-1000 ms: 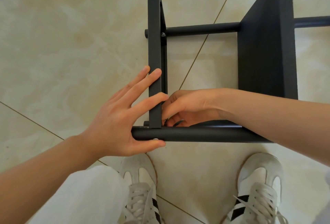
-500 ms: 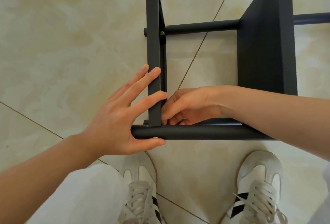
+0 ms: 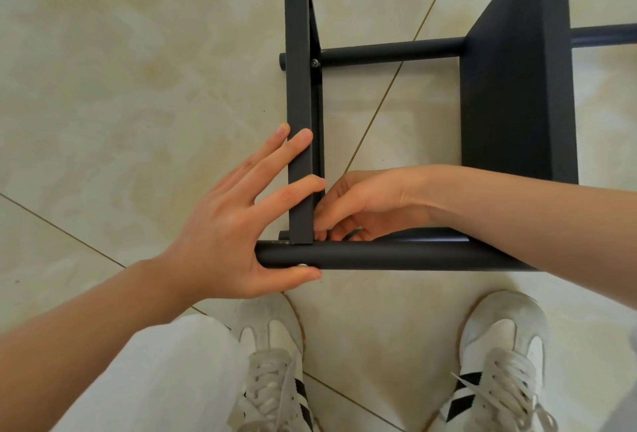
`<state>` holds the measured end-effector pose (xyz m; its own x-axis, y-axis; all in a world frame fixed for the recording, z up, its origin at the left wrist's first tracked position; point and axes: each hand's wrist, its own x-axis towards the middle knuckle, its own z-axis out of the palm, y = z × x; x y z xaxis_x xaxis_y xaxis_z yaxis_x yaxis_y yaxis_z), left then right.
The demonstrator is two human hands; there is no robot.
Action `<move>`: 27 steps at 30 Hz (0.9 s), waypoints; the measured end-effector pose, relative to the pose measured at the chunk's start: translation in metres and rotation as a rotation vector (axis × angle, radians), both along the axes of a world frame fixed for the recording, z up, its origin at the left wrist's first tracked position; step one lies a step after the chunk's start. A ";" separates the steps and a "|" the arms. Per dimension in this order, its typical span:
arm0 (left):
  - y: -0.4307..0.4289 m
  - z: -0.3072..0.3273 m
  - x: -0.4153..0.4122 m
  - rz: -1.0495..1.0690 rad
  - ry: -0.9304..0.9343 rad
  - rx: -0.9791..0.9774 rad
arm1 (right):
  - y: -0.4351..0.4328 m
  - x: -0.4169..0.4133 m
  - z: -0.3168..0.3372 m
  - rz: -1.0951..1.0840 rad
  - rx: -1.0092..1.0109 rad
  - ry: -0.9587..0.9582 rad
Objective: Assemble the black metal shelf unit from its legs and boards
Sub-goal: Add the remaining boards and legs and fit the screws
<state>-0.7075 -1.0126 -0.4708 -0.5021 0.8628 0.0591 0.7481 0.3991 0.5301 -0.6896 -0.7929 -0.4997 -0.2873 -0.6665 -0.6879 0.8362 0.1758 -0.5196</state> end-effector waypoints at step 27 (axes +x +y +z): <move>0.000 0.000 0.001 0.005 -0.007 0.006 | -0.007 -0.002 -0.001 0.030 0.045 0.060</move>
<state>-0.7065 -1.0123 -0.4710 -0.5072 0.8597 0.0605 0.7422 0.4000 0.5377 -0.6916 -0.7994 -0.5004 -0.3093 -0.6445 -0.6993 0.7976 0.2245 -0.5598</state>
